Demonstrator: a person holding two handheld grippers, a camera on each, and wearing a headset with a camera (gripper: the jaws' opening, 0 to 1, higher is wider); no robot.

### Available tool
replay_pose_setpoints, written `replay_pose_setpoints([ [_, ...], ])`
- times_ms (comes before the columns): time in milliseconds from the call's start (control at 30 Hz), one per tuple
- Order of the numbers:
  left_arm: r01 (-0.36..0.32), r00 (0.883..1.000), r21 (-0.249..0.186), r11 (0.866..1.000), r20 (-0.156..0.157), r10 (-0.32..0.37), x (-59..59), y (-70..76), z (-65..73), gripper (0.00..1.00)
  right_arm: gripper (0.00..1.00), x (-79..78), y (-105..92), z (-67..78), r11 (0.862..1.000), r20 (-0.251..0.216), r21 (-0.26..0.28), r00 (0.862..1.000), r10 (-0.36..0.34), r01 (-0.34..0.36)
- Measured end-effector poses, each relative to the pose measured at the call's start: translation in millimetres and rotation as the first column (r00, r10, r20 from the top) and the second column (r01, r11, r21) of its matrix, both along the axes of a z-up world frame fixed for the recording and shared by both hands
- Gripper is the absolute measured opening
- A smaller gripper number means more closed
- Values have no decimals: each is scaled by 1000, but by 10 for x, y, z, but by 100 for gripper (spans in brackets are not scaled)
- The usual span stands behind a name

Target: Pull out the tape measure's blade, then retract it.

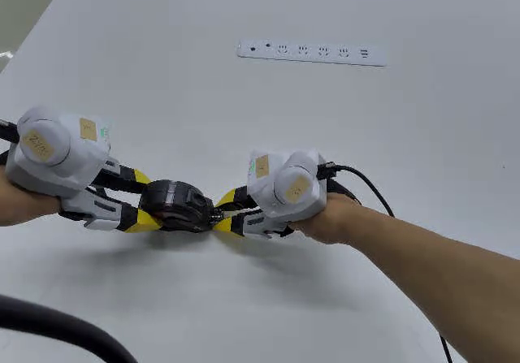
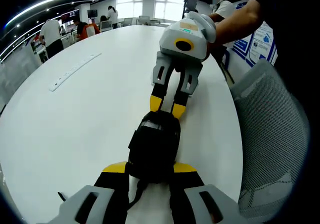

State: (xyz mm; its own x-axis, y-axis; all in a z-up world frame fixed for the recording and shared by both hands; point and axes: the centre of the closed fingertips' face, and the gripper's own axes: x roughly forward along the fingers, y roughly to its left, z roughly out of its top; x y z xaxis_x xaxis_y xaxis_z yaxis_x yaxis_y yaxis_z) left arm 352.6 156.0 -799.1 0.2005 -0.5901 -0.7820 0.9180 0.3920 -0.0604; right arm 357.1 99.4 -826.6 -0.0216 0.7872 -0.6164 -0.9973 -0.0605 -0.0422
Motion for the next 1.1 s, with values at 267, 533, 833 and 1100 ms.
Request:
replay_pose_setpoints([
  [267,0,1000,2,1000,-4,0,-7,-6,9,28,11,-8,-10,16,1000,2,-1,1000,4,-4],
  [533,-2,1000,1,1000,-5,2,-9,-13,16,28,11,-7,-44,26,1000,6,-6,1000,10,-10],
  [833,4,1000,4,1000,-5,-4,-10,-26,23,28,12,-18,-106,25,1000,-3,-13,1000,14,-14],
  [1100,5,1000,3,1000,-6,-5,-7,-26,20,28,12,-19,-169,24,1000,4,-17,1000,17,-17],
])
